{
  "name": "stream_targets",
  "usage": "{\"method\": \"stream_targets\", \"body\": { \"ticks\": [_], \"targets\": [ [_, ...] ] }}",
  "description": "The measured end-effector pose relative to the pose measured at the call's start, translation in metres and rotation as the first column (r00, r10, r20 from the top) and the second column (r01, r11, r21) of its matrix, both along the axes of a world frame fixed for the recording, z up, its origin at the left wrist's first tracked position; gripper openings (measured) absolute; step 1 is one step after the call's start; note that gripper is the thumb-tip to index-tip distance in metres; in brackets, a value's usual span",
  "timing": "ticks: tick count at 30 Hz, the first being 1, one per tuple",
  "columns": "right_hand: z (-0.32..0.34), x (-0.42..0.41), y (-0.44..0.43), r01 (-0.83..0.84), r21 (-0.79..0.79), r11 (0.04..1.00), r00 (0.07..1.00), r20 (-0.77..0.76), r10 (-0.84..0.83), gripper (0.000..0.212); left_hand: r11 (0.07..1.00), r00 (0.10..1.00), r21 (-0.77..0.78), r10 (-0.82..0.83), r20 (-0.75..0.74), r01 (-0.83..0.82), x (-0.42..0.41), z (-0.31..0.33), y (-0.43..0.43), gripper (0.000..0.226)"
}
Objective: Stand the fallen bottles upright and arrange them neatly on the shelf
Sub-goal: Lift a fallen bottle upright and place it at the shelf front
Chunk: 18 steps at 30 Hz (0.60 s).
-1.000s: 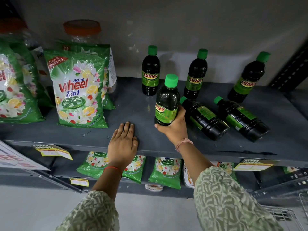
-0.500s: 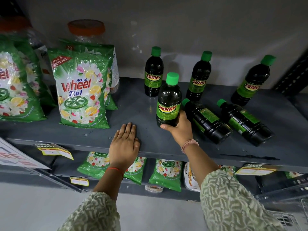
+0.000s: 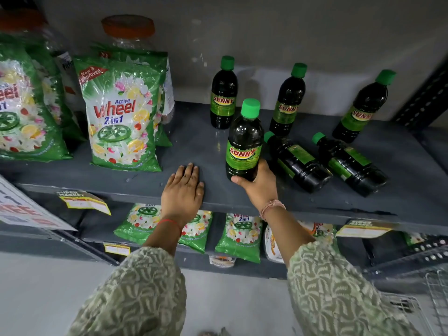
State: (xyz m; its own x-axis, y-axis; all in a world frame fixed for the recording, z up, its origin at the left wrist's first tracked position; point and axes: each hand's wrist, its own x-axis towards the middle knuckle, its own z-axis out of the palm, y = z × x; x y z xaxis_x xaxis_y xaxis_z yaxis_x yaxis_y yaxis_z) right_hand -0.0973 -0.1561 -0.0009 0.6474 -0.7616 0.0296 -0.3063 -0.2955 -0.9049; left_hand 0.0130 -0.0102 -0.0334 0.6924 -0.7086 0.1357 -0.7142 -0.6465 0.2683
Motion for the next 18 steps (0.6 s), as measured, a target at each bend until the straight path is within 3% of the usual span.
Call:
{"method": "stream_targets", "body": {
  "ticks": [8,18],
  "targets": [
    [-0.005,-0.034,0.031,-0.037,-0.081,0.996,0.999,-0.006,0.037,0.057,1.000,1.000,0.018,-0.004,-0.031,0.005,-0.001,0.001,-0.001,0.051],
    [-0.002,-0.033,0.029,-0.057,-0.050,0.997,0.998,-0.027,0.055,0.061,1.000,0.996,0.005,0.015,-0.091,-0.015,-0.002,0.008,-0.009,0.049]
  ]
}}
